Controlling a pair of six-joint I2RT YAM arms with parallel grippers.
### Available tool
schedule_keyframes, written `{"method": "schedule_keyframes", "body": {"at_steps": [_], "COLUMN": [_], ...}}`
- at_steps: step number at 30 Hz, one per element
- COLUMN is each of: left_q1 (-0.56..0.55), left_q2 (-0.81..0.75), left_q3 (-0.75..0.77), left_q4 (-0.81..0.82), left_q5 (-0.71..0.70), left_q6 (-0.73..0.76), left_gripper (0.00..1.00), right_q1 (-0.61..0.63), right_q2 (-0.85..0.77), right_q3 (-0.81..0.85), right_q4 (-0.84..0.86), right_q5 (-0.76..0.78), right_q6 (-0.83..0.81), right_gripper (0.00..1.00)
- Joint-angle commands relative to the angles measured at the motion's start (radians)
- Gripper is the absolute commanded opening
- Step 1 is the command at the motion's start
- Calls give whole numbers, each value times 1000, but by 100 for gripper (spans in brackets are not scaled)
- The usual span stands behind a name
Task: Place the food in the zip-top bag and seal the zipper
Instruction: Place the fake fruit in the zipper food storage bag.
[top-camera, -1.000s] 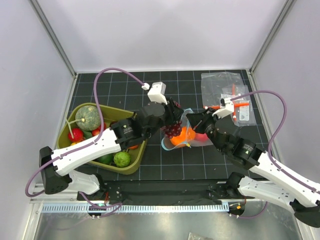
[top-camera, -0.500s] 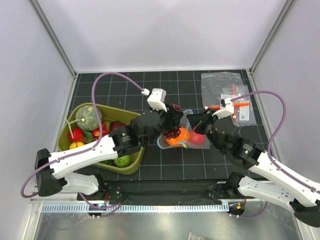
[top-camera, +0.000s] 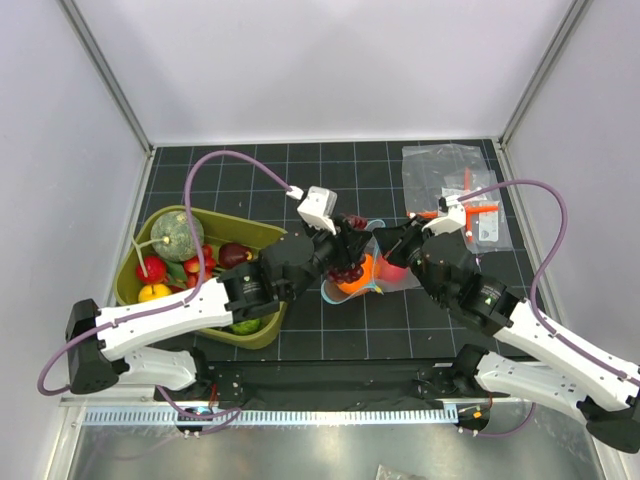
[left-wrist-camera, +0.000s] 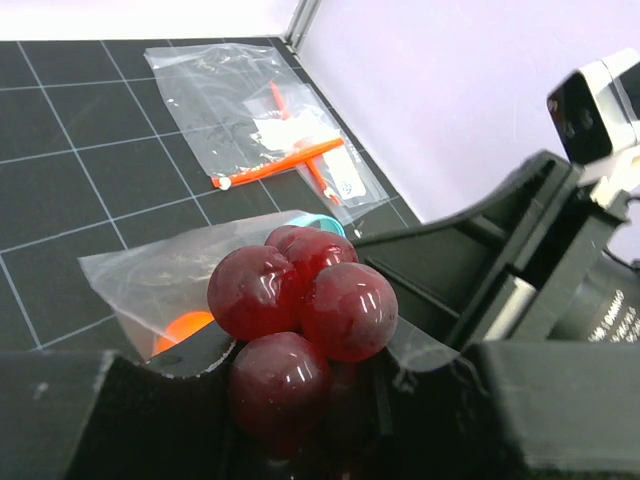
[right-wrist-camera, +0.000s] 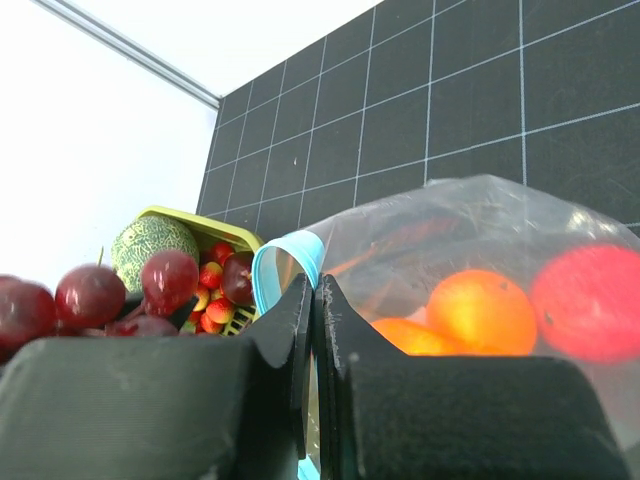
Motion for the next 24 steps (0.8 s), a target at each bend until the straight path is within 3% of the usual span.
{"method": "schedule_keyframes", "body": {"at_steps": [1,13,19,24], "left_q1": [-21,-75,-59,-38], "left_q2": [-56,-36,48,72], "left_q3": [-2,-6,115,128], "left_q4": [109,124,-47,-40], "left_q5": [-9,65,-120,-180], "left_q6": [42,-15,-52,-64], "left_gripper": [0,0,0,1], "right_q1": [-9,-29,-29,-31], "right_q2": [2,11,-13,-32], "right_q3": [11,6,-6,-15], "right_q4": [51,53,67,70], "right_q5": [30,16,4,1], "right_q6": [-4,-9,-20,-27], "right_gripper": [3,3,3,3]}}
